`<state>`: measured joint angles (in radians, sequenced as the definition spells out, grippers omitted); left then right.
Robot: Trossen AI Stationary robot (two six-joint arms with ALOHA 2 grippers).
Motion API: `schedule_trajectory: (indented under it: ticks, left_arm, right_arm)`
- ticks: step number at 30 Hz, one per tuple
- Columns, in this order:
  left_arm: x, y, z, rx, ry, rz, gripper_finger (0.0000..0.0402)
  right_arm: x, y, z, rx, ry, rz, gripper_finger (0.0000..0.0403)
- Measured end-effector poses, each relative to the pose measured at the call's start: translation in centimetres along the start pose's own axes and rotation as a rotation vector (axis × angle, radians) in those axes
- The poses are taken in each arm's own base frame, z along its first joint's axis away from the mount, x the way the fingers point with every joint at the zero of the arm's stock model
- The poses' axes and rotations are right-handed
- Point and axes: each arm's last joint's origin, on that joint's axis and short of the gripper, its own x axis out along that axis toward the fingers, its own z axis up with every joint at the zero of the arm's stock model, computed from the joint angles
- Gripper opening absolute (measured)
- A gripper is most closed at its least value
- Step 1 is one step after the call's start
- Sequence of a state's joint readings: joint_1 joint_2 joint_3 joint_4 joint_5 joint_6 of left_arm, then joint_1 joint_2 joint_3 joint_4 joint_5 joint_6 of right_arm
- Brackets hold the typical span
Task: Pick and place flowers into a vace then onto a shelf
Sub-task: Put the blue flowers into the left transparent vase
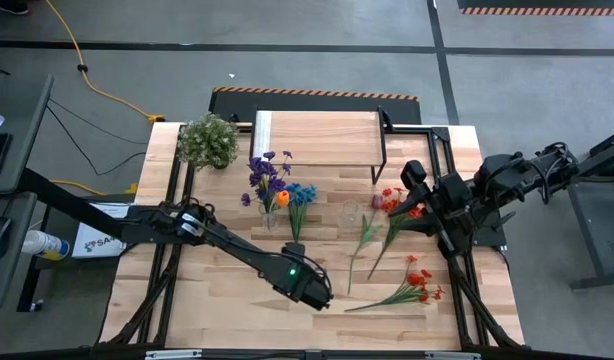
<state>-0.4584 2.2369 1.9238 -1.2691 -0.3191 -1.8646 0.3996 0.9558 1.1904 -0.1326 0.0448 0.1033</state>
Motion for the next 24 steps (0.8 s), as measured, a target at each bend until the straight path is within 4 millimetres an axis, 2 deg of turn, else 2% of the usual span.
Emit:
schedule_trajectory:
  ticks: [11, 24]
  left_arm:
    - [2.2, 0.0, -0.8, 0.02, 0.017, 0.084, 0.0129]
    - [2.7, -0.3, -0.6, 0.009, -0.01, 0.065, 0.0129]
  right_arm:
    - [0.0, 0.0, 0.0, 0.0, 0.002, 0.0, 0.0094]
    - [0.0, 0.0, 0.0, 0.0, 0.005, -0.001, 0.0094]
